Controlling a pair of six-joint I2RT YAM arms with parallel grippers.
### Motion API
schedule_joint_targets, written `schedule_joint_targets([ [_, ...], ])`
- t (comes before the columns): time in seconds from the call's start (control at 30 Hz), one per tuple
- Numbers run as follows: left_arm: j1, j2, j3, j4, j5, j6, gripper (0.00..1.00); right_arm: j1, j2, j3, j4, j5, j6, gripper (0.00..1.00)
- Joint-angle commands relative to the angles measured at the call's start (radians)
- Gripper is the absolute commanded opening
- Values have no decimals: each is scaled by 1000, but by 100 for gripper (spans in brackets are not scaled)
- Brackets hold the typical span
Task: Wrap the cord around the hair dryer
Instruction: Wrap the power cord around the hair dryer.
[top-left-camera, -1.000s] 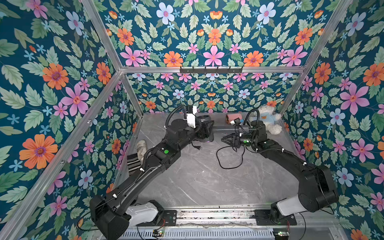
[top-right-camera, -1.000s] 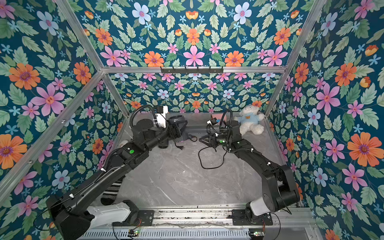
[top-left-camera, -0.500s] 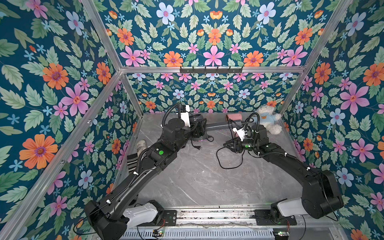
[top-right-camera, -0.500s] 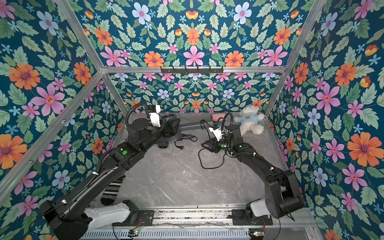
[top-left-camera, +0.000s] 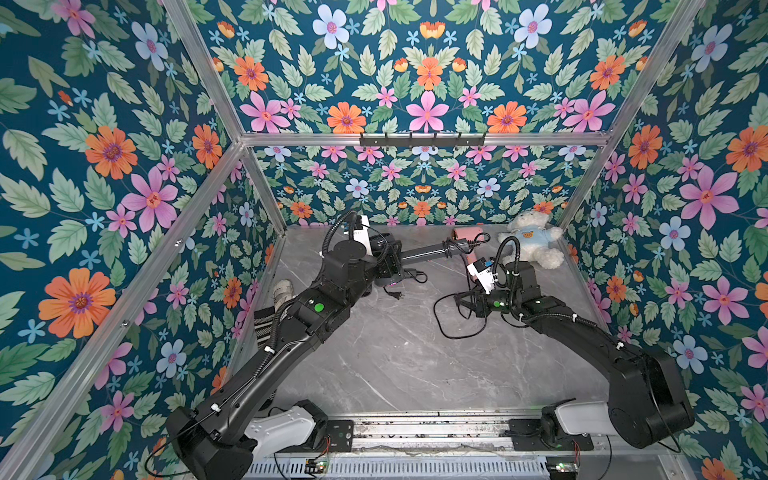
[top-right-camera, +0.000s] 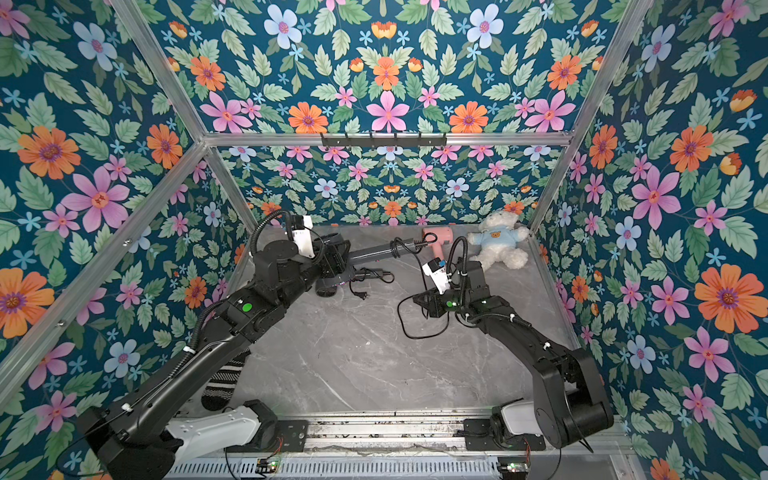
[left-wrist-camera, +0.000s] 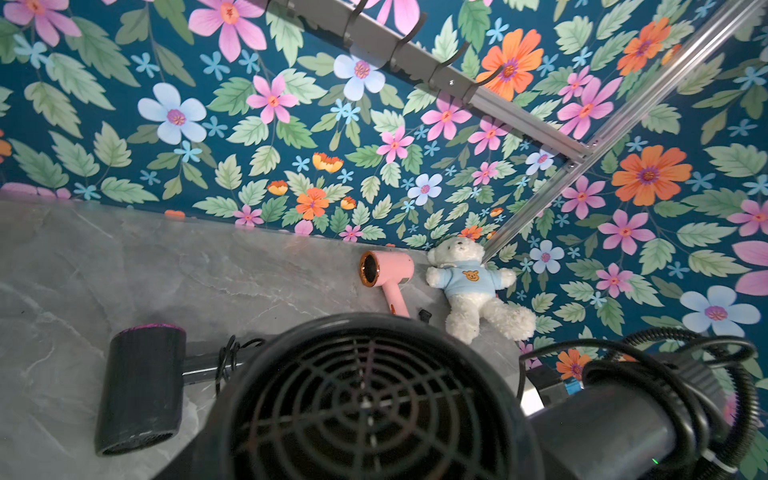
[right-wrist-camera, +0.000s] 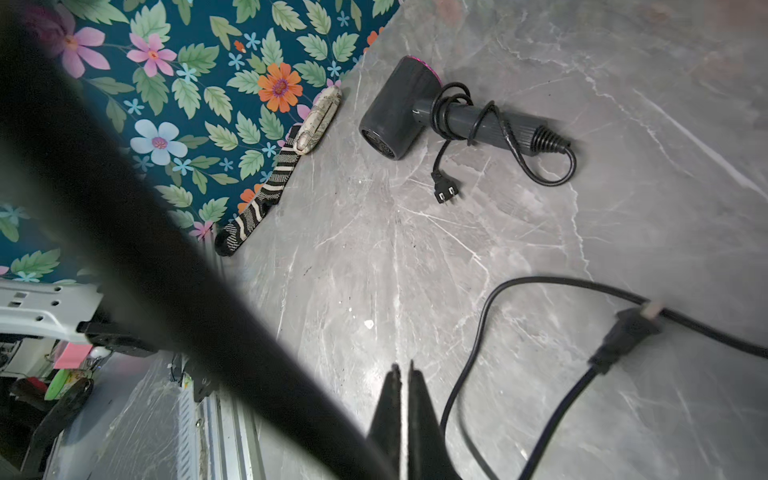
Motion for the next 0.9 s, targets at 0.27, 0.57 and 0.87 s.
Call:
schedule_joint_targets([
  [0.27,64,-32,-152,219,-153,-265,0,150,136,176,-456,298,-81,0],
  [0.57,75,-35,-247,209,-462,-337,0,397,223,355,-706,547,-141,0],
  [0.87,34,68,-302,122,-855,-192,0,521,209,614,-894,651,-249,0],
])
